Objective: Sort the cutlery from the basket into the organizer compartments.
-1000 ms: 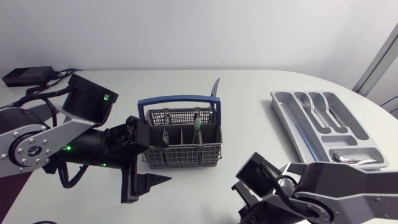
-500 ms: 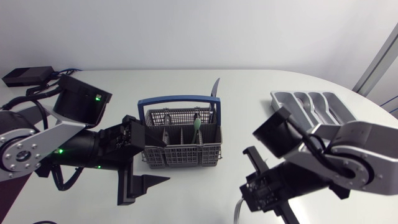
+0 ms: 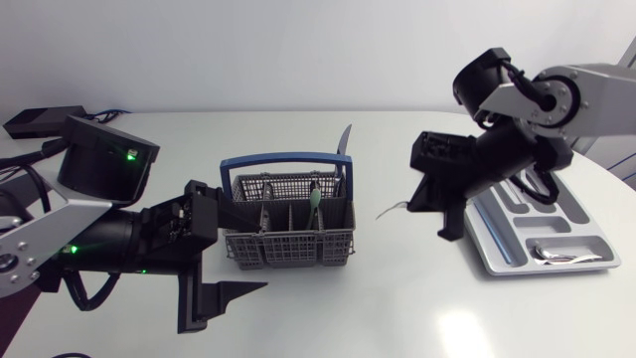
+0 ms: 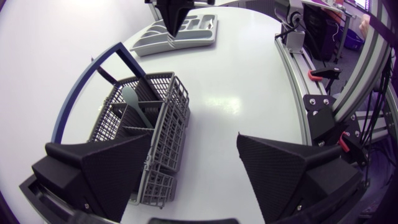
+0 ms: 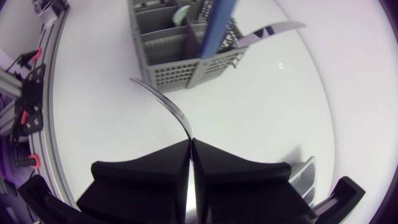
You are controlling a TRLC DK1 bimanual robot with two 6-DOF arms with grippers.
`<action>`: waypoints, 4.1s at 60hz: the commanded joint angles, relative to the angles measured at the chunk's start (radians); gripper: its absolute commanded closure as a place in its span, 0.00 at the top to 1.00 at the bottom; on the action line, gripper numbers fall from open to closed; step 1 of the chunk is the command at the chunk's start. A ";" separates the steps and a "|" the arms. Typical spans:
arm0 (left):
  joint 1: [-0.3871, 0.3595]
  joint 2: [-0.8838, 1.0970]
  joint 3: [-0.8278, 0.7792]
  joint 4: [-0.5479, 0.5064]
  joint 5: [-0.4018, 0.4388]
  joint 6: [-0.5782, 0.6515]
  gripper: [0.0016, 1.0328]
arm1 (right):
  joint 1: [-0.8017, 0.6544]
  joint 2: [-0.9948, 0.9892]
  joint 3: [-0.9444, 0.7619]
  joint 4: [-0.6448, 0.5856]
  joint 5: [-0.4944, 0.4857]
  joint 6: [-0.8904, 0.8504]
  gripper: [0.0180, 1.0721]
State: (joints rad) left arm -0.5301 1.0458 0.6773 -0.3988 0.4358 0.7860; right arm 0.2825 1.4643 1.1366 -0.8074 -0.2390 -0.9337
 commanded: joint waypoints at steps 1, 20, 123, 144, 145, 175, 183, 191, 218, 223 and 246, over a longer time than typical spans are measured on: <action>0.009 -0.017 -0.027 0.002 -0.002 -0.007 0.92 | -0.060 0.085 0.088 -0.030 -0.003 0.098 0.05; 0.027 -0.047 -0.042 -0.002 -0.002 -0.004 0.93 | -0.304 0.393 0.437 -0.179 -0.091 0.257 0.05; -0.036 -0.081 -0.025 -0.003 -0.019 -0.057 0.94 | -0.706 0.791 0.897 -0.124 -0.186 0.638 0.05; -0.071 -0.082 -0.021 -0.003 -0.046 -0.080 0.94 | -0.738 0.835 0.956 -0.131 -0.191 0.702 0.05; -0.074 -0.082 -0.021 -0.002 -0.051 -0.082 0.94 | -0.738 0.837 0.957 -0.131 -0.191 0.705 0.05; -0.128 -0.079 0.010 -0.023 -0.100 -0.110 0.94 | -0.767 0.898 1.025 -0.171 -0.215 0.776 0.05; -0.128 -0.086 0.004 -0.023 -0.100 -0.110 0.94 | -0.772 0.909 1.019 -0.171 -0.215 0.776 0.05; -0.128 -0.095 -0.001 -0.023 -0.100 -0.110 0.94 | -0.776 0.915 0.994 -0.162 -0.218 0.773 0.05; -0.128 -0.105 -0.008 -0.023 -0.100 -0.110 0.94 | -0.779 0.939 0.994 -0.145 -0.220 0.793 0.05; -0.130 -0.107 -0.010 -0.023 -0.100 -0.110 0.94 | -0.783 0.949 1.000 -0.148 -0.220 0.793 0.05; -0.131 -0.115 -0.010 -0.025 -0.100 -0.110 0.94 | -0.784 0.962 0.985 -0.122 -0.207 0.811 0.05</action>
State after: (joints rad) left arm -0.6514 0.9470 0.6685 -0.4145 0.3378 0.6991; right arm -0.4980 2.3962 2.1262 -0.9386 -0.4480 -0.1524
